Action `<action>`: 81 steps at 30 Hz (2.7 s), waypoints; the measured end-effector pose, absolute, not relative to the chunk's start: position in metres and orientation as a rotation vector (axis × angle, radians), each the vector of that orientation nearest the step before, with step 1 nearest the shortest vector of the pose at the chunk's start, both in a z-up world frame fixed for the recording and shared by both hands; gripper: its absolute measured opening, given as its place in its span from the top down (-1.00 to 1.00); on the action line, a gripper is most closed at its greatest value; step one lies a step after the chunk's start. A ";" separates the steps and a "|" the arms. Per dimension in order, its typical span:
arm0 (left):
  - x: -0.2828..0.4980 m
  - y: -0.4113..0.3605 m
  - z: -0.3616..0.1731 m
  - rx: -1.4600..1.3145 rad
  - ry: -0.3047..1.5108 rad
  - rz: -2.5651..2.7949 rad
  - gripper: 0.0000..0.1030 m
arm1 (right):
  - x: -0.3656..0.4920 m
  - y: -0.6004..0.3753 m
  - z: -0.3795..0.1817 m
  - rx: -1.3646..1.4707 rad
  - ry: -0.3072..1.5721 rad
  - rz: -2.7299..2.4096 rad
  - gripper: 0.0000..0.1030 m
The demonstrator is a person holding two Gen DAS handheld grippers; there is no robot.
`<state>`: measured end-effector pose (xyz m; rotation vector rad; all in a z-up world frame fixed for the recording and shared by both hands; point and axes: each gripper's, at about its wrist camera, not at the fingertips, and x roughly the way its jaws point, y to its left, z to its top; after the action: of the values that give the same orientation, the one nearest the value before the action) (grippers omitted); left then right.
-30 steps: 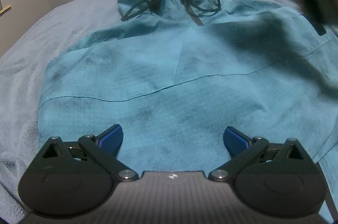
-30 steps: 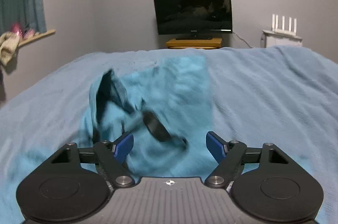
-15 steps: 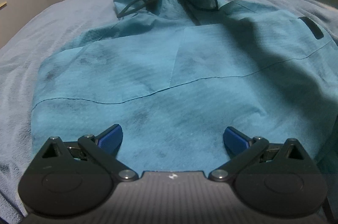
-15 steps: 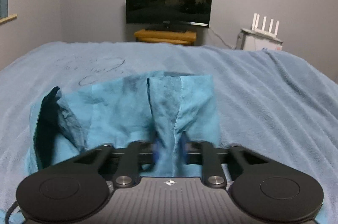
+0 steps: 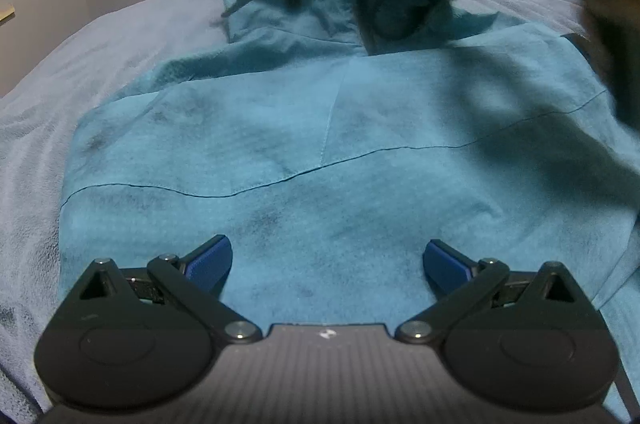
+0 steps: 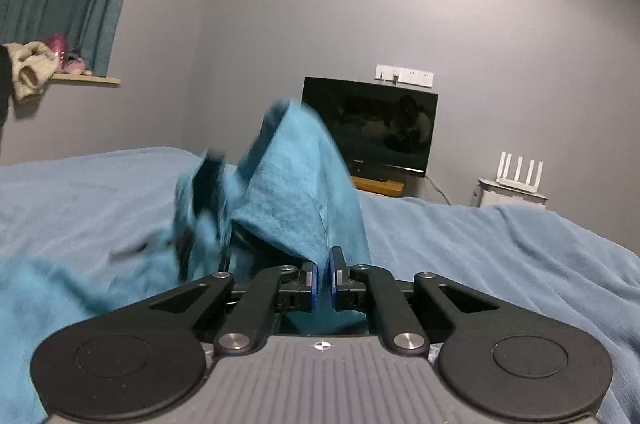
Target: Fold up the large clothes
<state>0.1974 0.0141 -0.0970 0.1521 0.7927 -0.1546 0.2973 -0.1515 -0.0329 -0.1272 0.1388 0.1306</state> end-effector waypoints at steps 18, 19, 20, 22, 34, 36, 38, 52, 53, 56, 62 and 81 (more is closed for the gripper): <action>0.180 0.026 -0.097 0.142 0.730 -0.167 -1.00 | 0.194 -0.254 -0.097 0.160 0.393 0.045 0.75; 0.176 0.026 -0.094 0.145 0.731 -0.157 -1.00 | 0.187 -0.261 -0.095 0.170 0.387 0.037 0.67; 0.171 0.028 -0.090 0.144 0.728 -0.147 -1.00 | 0.181 -0.267 -0.092 0.179 0.377 0.032 0.56; 0.162 0.034 -0.080 0.128 0.711 -0.121 -1.00 | 0.169 -0.281 -0.087 0.197 0.365 0.022 0.34; 0.121 0.088 -0.028 -0.154 0.526 0.006 -1.00 | 0.180 -0.315 -0.075 0.351 0.379 0.084 -0.18; 0.125 0.096 -0.017 -0.238 0.479 -0.003 -1.00 | 0.194 -0.313 -0.079 0.378 0.402 0.110 -0.18; 0.139 0.101 -0.007 -0.310 0.465 -0.027 -1.00 | 0.202 -0.308 -0.083 0.377 0.422 0.129 -0.19; 0.234 0.095 -0.058 -0.535 0.719 -0.162 0.79 | 0.249 -0.309 -0.114 0.504 0.525 0.242 0.71; 0.231 0.097 -0.061 -0.559 0.720 -0.183 0.83 | 0.249 -0.312 -0.112 0.518 0.509 0.240 0.75; 0.221 0.095 -0.055 -0.558 0.699 -0.247 0.84 | 0.248 -0.318 -0.102 0.521 0.456 0.205 0.82; 0.229 0.053 -0.059 -0.187 0.732 -0.194 0.84 | 0.258 -0.309 -0.109 0.431 0.554 0.151 0.67; 0.235 -0.037 -0.029 -0.043 0.549 -0.395 -0.13 | 0.235 -0.251 -0.077 0.042 0.341 0.237 0.03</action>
<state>0.2351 -0.0373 -0.0293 -0.0432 0.5493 -0.3949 0.2348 -0.2508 -0.0767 0.0417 0.3414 0.2372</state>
